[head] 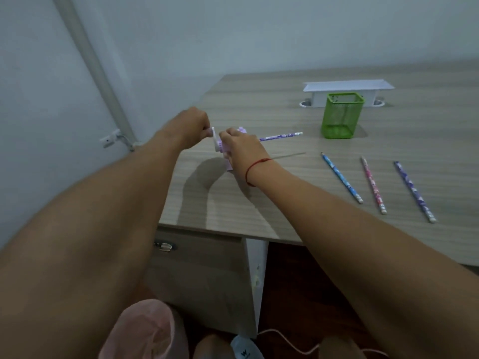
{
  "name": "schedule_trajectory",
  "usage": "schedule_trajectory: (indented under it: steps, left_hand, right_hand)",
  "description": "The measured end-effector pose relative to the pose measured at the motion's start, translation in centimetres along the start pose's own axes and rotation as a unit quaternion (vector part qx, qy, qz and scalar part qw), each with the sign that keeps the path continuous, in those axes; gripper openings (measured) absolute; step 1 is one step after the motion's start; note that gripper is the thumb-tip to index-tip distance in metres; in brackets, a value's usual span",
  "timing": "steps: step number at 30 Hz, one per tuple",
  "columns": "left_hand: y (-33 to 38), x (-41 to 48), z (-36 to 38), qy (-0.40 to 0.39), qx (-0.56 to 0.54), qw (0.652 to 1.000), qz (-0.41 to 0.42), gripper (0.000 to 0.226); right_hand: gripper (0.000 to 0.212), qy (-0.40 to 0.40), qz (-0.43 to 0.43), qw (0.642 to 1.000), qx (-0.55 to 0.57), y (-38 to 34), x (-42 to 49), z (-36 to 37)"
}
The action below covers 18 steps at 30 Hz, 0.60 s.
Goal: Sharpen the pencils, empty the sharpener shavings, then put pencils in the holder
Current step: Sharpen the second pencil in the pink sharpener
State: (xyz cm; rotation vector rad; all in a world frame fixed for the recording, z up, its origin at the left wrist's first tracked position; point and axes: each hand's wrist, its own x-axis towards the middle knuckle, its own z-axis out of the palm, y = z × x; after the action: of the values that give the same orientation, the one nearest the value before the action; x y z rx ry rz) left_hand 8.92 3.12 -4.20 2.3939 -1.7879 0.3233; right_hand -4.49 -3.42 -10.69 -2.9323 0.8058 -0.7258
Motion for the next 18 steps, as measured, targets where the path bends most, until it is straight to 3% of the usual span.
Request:
schedule_trajectory:
  steps: [7,18]
  left_hand:
    - [2.2,-3.5,-1.1,0.035,-0.002,0.999,-0.029,0.030]
    - [4.9,-7.6,3.6,0.012,-0.064,0.992,-0.104,0.025]
  right_hand:
    - [0.023,-0.001,0.007,1.000,0.006,-0.4,-0.5,-0.3]
    - [0.034,-0.029,-0.029,0.999,-0.017,0.0,-0.5,-1.6]
